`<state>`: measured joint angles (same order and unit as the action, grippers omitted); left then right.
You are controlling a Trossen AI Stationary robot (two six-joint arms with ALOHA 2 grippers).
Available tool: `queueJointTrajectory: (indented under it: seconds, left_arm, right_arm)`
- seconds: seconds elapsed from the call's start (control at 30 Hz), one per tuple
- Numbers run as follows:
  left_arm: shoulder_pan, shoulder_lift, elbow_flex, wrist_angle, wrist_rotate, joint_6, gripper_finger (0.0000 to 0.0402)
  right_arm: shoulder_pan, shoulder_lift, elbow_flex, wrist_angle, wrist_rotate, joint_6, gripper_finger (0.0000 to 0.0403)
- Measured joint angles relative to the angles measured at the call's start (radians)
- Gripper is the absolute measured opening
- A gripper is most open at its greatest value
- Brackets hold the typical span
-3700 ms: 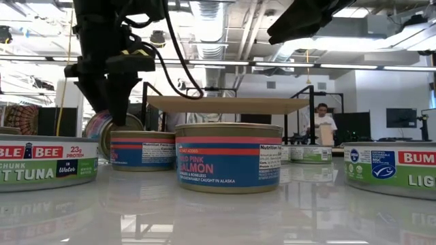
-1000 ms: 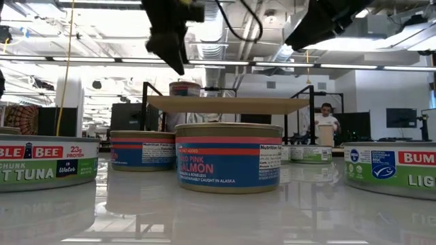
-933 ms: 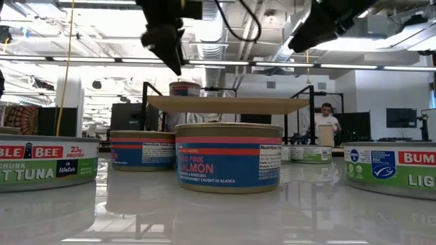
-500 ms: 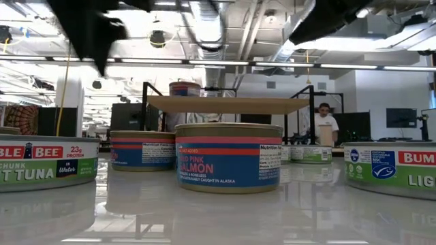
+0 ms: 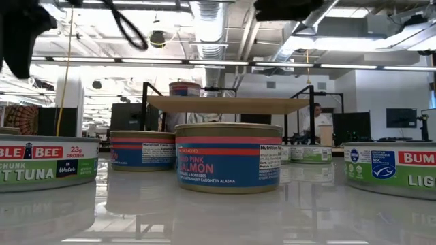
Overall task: Stack canned seafood by type on shelf
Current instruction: Stack the blue tuna can on top of the blue tuna can
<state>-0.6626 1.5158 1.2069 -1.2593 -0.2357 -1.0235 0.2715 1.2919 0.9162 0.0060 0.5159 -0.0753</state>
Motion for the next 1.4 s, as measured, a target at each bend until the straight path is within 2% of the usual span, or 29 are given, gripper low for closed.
queueJointTrajectory:
  seconds: [0.27,0.43,0.6,0.77,0.97,1.07,1.27,1.4]
  left_arm:
    - [0.051,-0.202,-0.248,0.180,0.108,0.008,0.0200]
    - [0.056,-0.274,-0.338,0.280,0.148,0.055,0.0190]
    - [0.056,-0.266,-0.390,0.318,0.177,0.099,0.0188]
    - [0.036,-0.216,-0.392,0.488,0.208,0.228,0.0187]
    - [0.017,-0.127,-0.384,0.492,0.218,0.277,0.0187]
    - [0.021,-0.086,-0.384,0.485,0.194,0.321,0.0187]
    - [0.078,-0.053,-0.386,0.526,0.016,0.385,0.0187]
    - [0.119,-0.053,-0.387,0.567,-0.032,0.422,0.0187]
  right_arm:
    - [-0.039,0.092,0.062,-0.020,-0.003,-0.006,0.0274]
    - [-0.039,0.103,0.075,-0.057,-0.003,0.003,0.0274]
    - [-0.039,0.103,0.076,-0.057,-0.003,0.022,0.0274]
    - [-0.038,0.103,0.076,-0.060,-0.003,0.024,0.0274]
    - [-0.037,0.103,0.076,-0.088,-0.002,0.049,0.0274]
    - [-0.037,0.103,0.076,-0.088,-0.001,0.050,0.0274]
    - [-0.037,0.103,0.076,-0.084,0.001,0.051,0.0274]
    - [-0.037,0.103,0.076,-0.084,0.001,0.051,0.0274]
